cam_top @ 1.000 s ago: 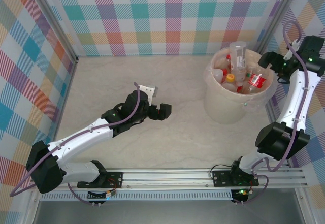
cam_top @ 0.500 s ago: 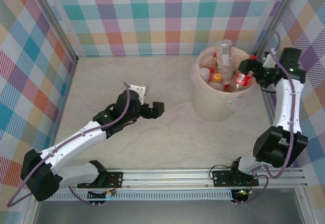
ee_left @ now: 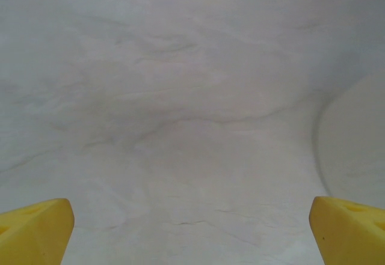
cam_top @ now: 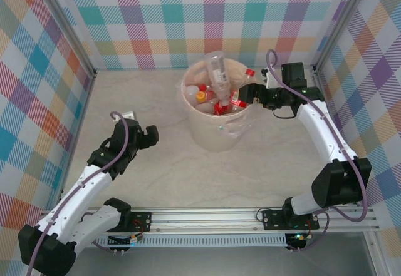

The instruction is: Put the plastic bottles in the bin

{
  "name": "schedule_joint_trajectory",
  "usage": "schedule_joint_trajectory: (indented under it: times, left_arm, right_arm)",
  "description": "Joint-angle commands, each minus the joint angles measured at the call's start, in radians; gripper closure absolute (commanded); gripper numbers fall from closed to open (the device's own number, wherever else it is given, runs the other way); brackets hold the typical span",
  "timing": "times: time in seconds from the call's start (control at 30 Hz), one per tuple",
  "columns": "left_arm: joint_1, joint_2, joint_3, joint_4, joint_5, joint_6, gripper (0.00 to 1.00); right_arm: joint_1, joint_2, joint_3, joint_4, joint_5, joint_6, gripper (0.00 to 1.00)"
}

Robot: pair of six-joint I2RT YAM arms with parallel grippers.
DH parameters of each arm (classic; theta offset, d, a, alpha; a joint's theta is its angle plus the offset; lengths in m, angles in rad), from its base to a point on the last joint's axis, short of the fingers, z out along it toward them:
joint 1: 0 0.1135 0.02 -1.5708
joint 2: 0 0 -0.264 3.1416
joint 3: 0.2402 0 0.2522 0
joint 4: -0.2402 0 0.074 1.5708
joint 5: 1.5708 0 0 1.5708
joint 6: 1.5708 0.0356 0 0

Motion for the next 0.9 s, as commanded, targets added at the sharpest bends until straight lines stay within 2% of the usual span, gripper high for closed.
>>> schedule_joint_trajectory:
  times: [0.0,0.07,0.13,0.23,0.33,0.5,0.7,0.77,0.83,0.87]
  left_arm:
    - [0.033,-0.008,-0.040,0.073,-0.134,0.021,0.00]
    - [0.049,-0.009,-0.066,0.129,-0.211,0.019,0.00]
    - [0.073,-0.009,-0.102,0.208,-0.240,0.039,0.00]
    - [0.110,0.004,-0.174,0.349,-0.266,0.076,0.00]
    - [0.154,0.051,-0.241,0.508,-0.240,0.109,0.00]
    - [0.196,0.211,-0.262,0.696,-0.205,0.155,0.00]
    - [0.229,0.456,-0.269,1.015,-0.078,0.249,0.00]
    - [0.238,0.536,-0.243,1.032,-0.069,0.273,0.00]
    - [0.242,0.547,-0.240,1.053,-0.047,0.302,0.00]
    - [0.243,0.550,-0.263,1.116,-0.052,0.318,0.00]
  right_arm:
    - [-0.022,-0.070,0.075,-0.038,0.083,-0.054,0.01]
    - [-0.069,-0.141,0.077,-0.052,0.102,-0.064,0.01]
    - [-0.129,-0.224,0.049,-0.044,0.126,-0.064,0.01]
    - [-0.195,-0.319,-0.050,-0.031,0.301,-0.082,0.01]
    - [-0.256,-0.374,-0.218,0.027,0.420,-0.090,0.01]
    - [-0.282,-0.458,-0.548,0.293,0.560,-0.095,0.01]
    - [-0.270,-0.365,-0.755,0.584,0.634,-0.066,0.01]
    - [-0.253,-0.322,-0.828,0.763,0.667,-0.093,0.01]
    - [-0.246,-0.263,-0.864,0.884,0.664,-0.134,0.01]
    - [-0.243,-0.230,-0.874,0.928,0.659,-0.144,0.01]
